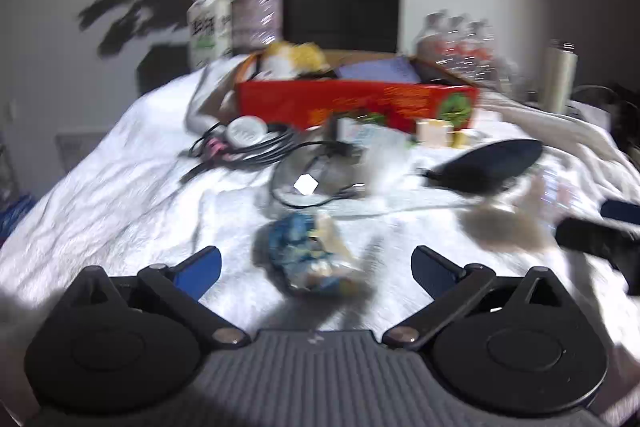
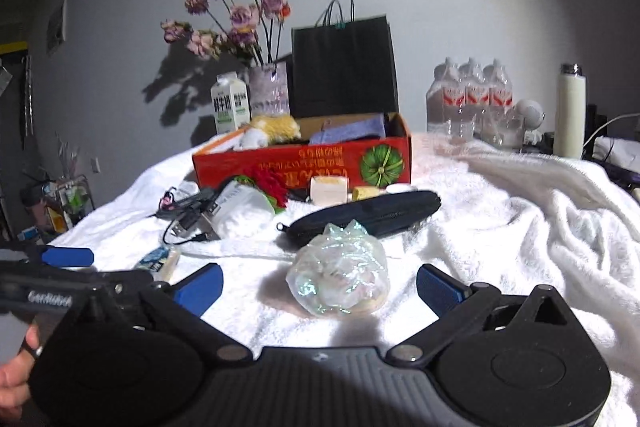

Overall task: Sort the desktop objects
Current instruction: 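Grasp the clear iridescent bag with the right tool while the left tool grasps the blue packet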

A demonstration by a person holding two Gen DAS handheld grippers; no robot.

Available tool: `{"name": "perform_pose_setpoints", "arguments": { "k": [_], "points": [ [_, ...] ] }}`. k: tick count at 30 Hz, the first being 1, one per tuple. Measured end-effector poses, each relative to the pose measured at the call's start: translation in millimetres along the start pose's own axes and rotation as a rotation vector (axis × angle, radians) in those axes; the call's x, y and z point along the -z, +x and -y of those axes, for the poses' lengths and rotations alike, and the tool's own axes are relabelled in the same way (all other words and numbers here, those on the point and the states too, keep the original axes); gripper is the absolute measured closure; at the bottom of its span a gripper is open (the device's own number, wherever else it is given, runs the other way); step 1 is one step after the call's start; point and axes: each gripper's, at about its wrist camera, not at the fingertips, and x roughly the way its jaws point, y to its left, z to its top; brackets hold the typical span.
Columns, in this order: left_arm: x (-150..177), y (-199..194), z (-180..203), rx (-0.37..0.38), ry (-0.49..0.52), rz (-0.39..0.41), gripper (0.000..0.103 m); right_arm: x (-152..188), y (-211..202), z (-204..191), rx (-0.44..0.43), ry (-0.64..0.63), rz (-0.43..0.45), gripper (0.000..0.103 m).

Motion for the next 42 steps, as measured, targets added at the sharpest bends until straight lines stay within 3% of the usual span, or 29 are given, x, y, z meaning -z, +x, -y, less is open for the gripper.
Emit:
{"name": "perform_pose_setpoints", "arguments": {
  "k": [3,5,9,12,13,14,15,16,18,19,20,23,35,39,42],
  "points": [
    [-9.5,15.3,-3.1,-0.014,-0.024,-0.035,0.002,-3.5,16.1,0.7,-0.005,-0.003,-0.047,0.0],
    [-13.8,25.5,-4.1,-0.013,-0.032,-0.066,0.013,-6.0,27.7,0.8,0.009,-0.005,-0.073,0.001],
    [-15.9,43.2,-4.4,0.028,-0.041,-0.143,0.012,-10.4,48.2,6.4,0.0,0.037,-0.113,0.001],
    [-15.1,44.0,-1.6,0.032,-0.02,-0.138,0.011,-12.1,59.2,6.8,0.004,0.053,-0.147,0.001],
    [-14.8,42.6,-1.2,0.032,-0.015,-0.132,0.02,-12.2,61.1,6.7,0.014,0.061,-0.149,0.003],
    [-15.2,41.3,-0.1,0.023,-0.007,-0.127,0.036,-12.3,61.6,6.6,0.011,0.066,-0.148,0.017],
    [-15.7,40.3,0.8,0.007,0.005,-0.126,0.044,-12.4,60.8,7.1,0.0,0.076,-0.14,0.028],
    [-16.6,40.2,1.3,-0.005,0.017,-0.128,0.048,-12.5,60.4,7.4,-0.01,0.089,-0.142,0.047],
    [-18.0,38.3,0.6,0.014,0.019,-0.137,0.054,-12.5,60.6,7.6,-0.027,0.103,-0.152,0.053],
    [-18.4,36.6,0.4,0.024,0.019,-0.139,0.062,-11.8,59.0,6.4,-0.021,0.102,-0.146,0.057],
    [-18.8,34.3,0.2,0.026,0.014,-0.141,0.069,-11.7,57.4,5.0,-0.017,0.096,-0.143,0.058],
    [-19.1,23.6,-1.5,0.024,-0.013,-0.138,0.077,-12.9,49.2,1.5,-0.017,0.092,-0.13,0.059],
    [-24.8,-42.6,1.9,0.081,-0.023,-0.039,0.082,-25.1,-9.6,-17.2,-0.055,0.027,-0.013,0.059],
    [-47.5,-45.3,-5.1,0.099,-0.046,-0.033,0.082,-38.5,-23.3,-13.5,-0.059,0.019,0.02,0.059],
    [-79.2,-45.5,-11.5,0.165,-0.052,-0.035,0.082,-60.9,-27.2,-4.9,-0.059,0.012,0.05,0.059]
  ]
}}
